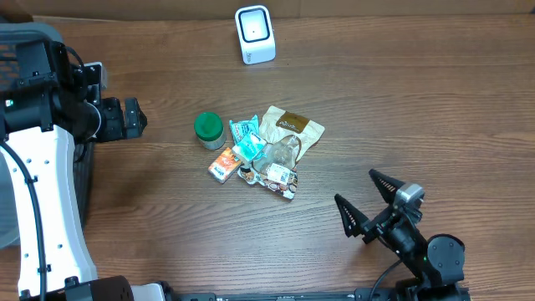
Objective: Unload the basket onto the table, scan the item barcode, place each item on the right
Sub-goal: 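Move the right gripper left toward the item pile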
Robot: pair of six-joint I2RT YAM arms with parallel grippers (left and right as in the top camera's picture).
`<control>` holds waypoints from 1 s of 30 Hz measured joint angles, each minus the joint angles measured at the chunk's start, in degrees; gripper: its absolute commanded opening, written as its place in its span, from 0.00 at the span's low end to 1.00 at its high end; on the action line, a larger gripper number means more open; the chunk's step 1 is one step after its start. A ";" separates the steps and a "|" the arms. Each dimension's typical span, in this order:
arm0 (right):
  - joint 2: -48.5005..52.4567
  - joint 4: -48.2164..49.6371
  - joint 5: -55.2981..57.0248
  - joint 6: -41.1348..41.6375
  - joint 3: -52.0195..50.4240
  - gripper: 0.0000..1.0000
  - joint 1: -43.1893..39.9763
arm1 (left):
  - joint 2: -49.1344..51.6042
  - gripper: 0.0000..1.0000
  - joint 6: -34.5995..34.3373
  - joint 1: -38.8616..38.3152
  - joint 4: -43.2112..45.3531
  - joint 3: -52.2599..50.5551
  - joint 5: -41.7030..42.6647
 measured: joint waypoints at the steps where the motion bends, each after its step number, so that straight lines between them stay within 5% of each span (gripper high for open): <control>1: 1.36 -1.55 -0.83 0.28 1.92 1.00 0.00 | 0.00 1.00 0.00 0.00 0.00 0.00 0.00; 16: 35.04 -29.18 -15.61 0.48 36.24 1.00 0.00 | 0.02 1.00 0.00 0.00 0.00 -0.07 0.42; 24: 48.26 -23.04 -25.05 1.60 38.51 1.00 1.20 | 0.02 1.00 0.00 0.00 0.00 -0.07 0.42; 30: 59.10 -21.16 -19.69 7.74 38.82 1.00 12.37 | 0.00 1.00 0.00 0.00 0.00 -0.07 0.42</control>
